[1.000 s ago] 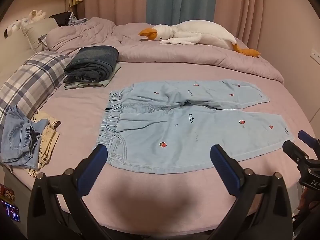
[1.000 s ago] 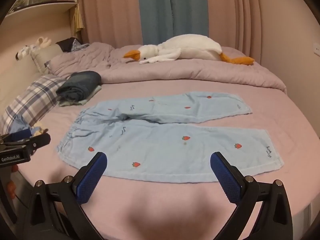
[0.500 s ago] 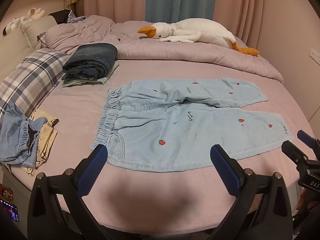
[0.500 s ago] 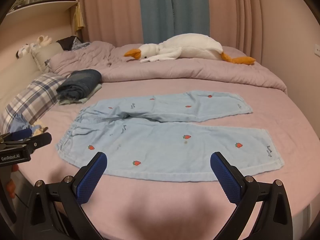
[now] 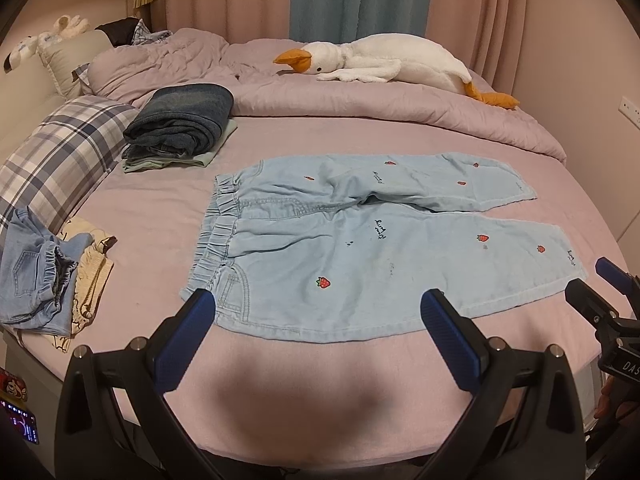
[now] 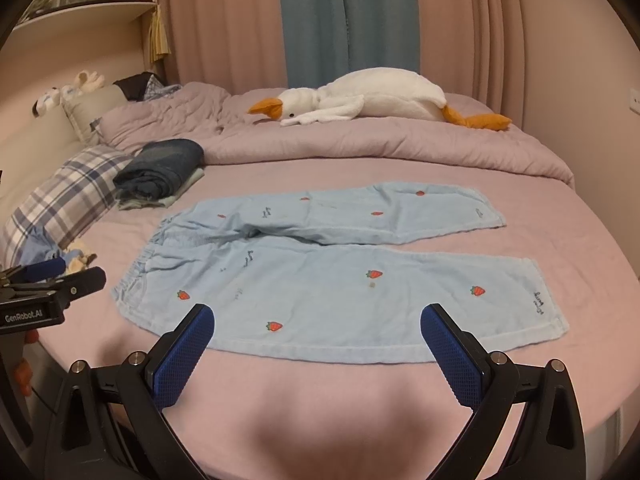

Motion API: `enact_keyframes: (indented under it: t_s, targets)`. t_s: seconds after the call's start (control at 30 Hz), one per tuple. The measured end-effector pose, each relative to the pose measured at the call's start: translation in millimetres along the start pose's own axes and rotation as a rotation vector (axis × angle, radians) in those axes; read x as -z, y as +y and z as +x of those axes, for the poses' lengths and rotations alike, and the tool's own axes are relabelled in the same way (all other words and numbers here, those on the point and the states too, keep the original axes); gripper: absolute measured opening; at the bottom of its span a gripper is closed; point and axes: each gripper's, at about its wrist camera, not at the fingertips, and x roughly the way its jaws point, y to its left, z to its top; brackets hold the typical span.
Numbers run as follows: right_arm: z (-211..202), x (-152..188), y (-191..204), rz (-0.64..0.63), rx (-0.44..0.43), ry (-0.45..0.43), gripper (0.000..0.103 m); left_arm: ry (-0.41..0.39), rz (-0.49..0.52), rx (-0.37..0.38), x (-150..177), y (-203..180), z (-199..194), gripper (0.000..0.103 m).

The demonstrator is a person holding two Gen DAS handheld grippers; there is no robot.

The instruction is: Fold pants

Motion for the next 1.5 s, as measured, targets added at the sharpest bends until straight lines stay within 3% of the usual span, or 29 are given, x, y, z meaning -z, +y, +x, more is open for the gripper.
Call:
enact_keyframes:
  t_s: [0.7,0.77,0.9,1.07,1.2,1.37,1.43,1.5]
  targets:
    - [10.3,-1.8,3.5,-0.021,-0.017,0.021,0.102,0.035,-0.044,0.02,-1.0,8.7,14.6,0.103]
    - [14.8,-0.7,6.2,-0.033,-0.029,0.03,0.102,0.064,-0.092,0.062,0.0,16.1,23.2,0.103]
    - [30.8,10.3,17.4,-0.09,-0.041,0.068,0.102,0.143,-0.316,0.103,16.3,57.3,57.7,0.102]
    - [52.5,31.9,39.4,-0.203,-0.034,0.109,0.102,0.231,-0.629,0.239,45.9,111.5,94.5,0.102]
    - [67.1,51.7,63.6,-0.358,-0.025,0.1,0.102,0.228,-0.679,0.243,56.7,124.6,110.0,0.101]
    - [83.7,78.1,102.7,-0.655,0.006,0.007,0.102,0.162,-0.673,0.217,50.2,129.3,126.8,0.093]
    - [94.9,84.7,117.9,-0.766,0.012,-0.019,0.093,0.153,-0.658,0.191,46.0,130.4,133.8,0.074]
    - [106.3,86.1,127.7,-0.825,0.015,-0.017,0.067,0.166,-0.665,0.153,43.3,133.4,142.6,0.061]
